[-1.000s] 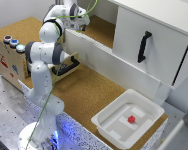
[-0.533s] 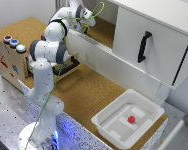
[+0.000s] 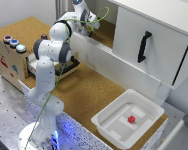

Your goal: Put the yellow block inside the left cabinet

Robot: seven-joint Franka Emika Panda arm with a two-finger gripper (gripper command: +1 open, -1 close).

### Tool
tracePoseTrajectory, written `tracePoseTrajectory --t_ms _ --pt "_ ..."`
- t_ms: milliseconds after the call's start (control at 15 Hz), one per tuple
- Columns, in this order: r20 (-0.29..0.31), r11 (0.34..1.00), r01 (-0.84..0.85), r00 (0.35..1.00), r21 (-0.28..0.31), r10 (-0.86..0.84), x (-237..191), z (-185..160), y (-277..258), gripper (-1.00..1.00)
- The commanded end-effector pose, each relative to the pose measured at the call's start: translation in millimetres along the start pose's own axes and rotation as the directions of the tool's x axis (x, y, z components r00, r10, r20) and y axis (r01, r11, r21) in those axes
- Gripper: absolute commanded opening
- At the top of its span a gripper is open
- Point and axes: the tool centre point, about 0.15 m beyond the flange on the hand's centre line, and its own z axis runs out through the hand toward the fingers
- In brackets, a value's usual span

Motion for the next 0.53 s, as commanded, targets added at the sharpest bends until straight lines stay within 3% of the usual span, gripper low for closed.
tracePoseTrajectory --t_ms 0,267,467 --pt "-0.051 0.988 0.011 0.999 -0.152 -0.019 -5 -41 -17 1.00" --pt "-0.066 0.996 -0.002 0.998 -0.091 -0.004 -51 -80 -24 1.00" --pt "0.000 1.000 0.009 1.000 -0.025 -0.009 -95 -98 -31 1.00"
